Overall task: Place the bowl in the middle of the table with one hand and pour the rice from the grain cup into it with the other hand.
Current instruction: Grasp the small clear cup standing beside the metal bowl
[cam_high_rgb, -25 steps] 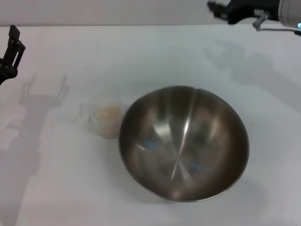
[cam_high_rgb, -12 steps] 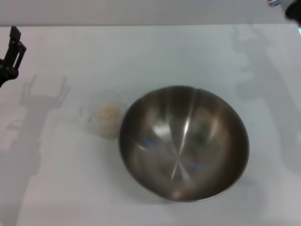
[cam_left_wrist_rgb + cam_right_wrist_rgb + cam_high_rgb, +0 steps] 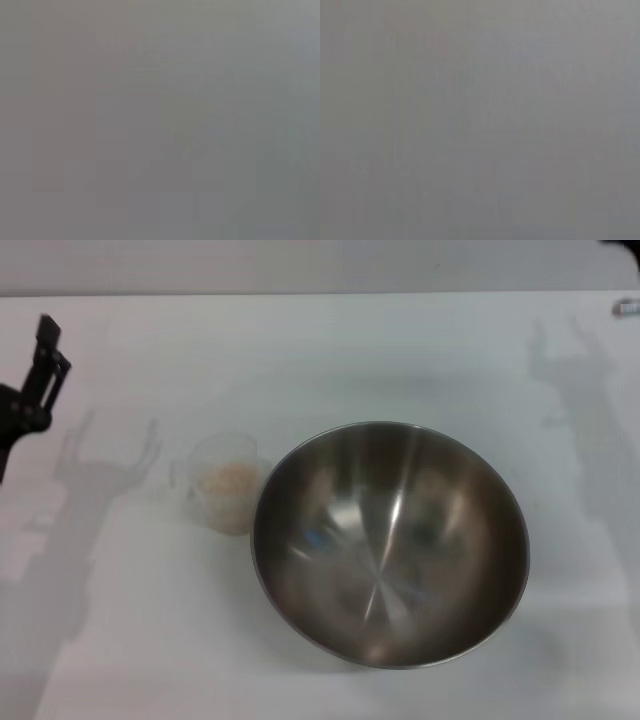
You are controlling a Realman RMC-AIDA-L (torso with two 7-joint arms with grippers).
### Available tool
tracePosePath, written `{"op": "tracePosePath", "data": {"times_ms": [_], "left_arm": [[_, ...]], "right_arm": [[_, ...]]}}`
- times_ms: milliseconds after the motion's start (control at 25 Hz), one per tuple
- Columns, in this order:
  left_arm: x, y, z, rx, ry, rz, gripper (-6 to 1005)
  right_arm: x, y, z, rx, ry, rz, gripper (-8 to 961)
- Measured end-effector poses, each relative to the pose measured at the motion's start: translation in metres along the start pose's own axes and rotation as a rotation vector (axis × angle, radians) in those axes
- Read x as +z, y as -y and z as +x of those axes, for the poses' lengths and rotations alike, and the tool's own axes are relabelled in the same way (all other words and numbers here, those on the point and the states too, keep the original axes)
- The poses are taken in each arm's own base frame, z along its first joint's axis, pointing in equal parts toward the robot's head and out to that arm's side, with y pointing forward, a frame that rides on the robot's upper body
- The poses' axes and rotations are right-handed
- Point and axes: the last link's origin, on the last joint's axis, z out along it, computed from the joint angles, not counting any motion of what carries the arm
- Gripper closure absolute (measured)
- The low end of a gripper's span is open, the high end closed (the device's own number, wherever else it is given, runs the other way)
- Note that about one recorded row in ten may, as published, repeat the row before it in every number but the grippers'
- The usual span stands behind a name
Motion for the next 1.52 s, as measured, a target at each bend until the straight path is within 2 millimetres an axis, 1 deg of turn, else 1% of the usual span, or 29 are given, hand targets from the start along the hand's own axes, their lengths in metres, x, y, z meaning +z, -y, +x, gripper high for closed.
{"op": "tracePosePath", "data": {"times_ms": [40, 80, 120, 160, 200, 240, 280, 320, 360, 400, 440, 480, 520, 640, 720, 800, 840, 920, 1040, 1120, 1360, 1520], "left_arm": [[-0.002, 0.0, -0.001, 0.001, 0.005, -0.007, 256], [-0.006, -0.001, -0.002, 0.001, 0.015, -0.019, 256], [-0.012, -0.002, -0.003, 0.0, 0.03, -0.03, 256], [-0.012, -0.002, -0.003, 0.0, 0.03, -0.03, 257], [-0.021, -0.005, -0.006, 0.0, 0.056, -0.051, 257], [-0.021, -0.005, -0.006, 0.0, 0.056, -0.051, 257], [-0.025, -0.006, -0.007, 0.0, 0.068, -0.06, 258], [-0.028, -0.007, -0.008, -0.001, 0.078, -0.069, 258], [-0.028, -0.007, -0.008, -0.001, 0.078, -0.069, 259], [-0.033, -0.009, -0.01, -0.003, 0.092, -0.082, 259], [-0.037, -0.011, -0.011, -0.006, 0.103, -0.094, 259], [-0.037, -0.011, -0.011, -0.006, 0.103, -0.094, 260], [-0.046, -0.021, -0.017, -0.027, 0.153, -0.146, 260], [-0.048, -0.025, -0.02, -0.039, 0.177, -0.158, 261], [-0.051, -0.03, -0.028, -0.063, 0.237, -0.168, 262], [-0.052, -0.032, -0.032, -0.068, 0.263, -0.171, 263], [-0.052, -0.032, -0.032, -0.068, 0.263, -0.171, 263], [-0.054, -0.038, -0.039, -0.075, 0.319, -0.191, 264], [-0.055, -0.039, -0.04, -0.075, 0.327, -0.197, 265], [-0.055, -0.042, -0.046, -0.076, 0.367, -0.209, 266], [-0.053, -0.043, -0.051, -0.068, 0.398, -0.214, 269], [-0.049, -0.04, -0.054, -0.053, 0.418, -0.211, 270]], "right_arm": [[0.0, 0.0, 0.0, 0.0, 0.0, 0.0, 503], [-0.005, 0.005, 0.005, 0.006, -0.019, -0.011, 503], [-0.014, 0.014, 0.014, 0.009, -0.062, -0.008, 503], [-0.014, 0.014, 0.014, 0.009, -0.062, -0.008, 503], [-0.018, 0.019, 0.017, 0.003, -0.081, 0.004, 503], [-0.018, 0.019, 0.017, 0.003, -0.081, 0.004, 503], [-0.02, 0.022, 0.018, -0.002, -0.087, 0.014, 503], [-0.023, 0.03, 0.019, -0.01, -0.095, 0.044, 503], [-0.023, 0.03, 0.019, -0.01, -0.095, 0.044, 503], [-0.024, 0.035, 0.02, -0.017, -0.103, 0.06, 503], [-0.024, 0.035, 0.02, -0.017, -0.103, 0.06, 503], [-0.024, 0.037, 0.02, -0.021, -0.107, 0.064, 503], [-0.024, 0.037, 0.021, -0.025, -0.111, 0.065, 503], [-0.022, 0.038, 0.022, -0.027, -0.118, 0.063, 503], [-0.016, 0.036, 0.023, -0.027, -0.124, 0.056, 503], [-0.013, 0.037, 0.023, -0.026, -0.129, 0.058, 503], [-0.013, 0.037, 0.023, -0.026, -0.129, 0.058, 503], [-0.011, 0.037, 0.023, -0.026, -0.128, 0.061, 503], [-0.01, 0.037, 0.023, -0.027, -0.128, 0.061, 503], [-0.01, 0.038, 0.023, -0.028, -0.127, 0.06, 503], [-0.01, 0.038, 0.023, -0.028, -0.128, 0.06, 502], [-0.012, 0.038, 0.023, -0.028, -0.126, 0.063, 503]]}}
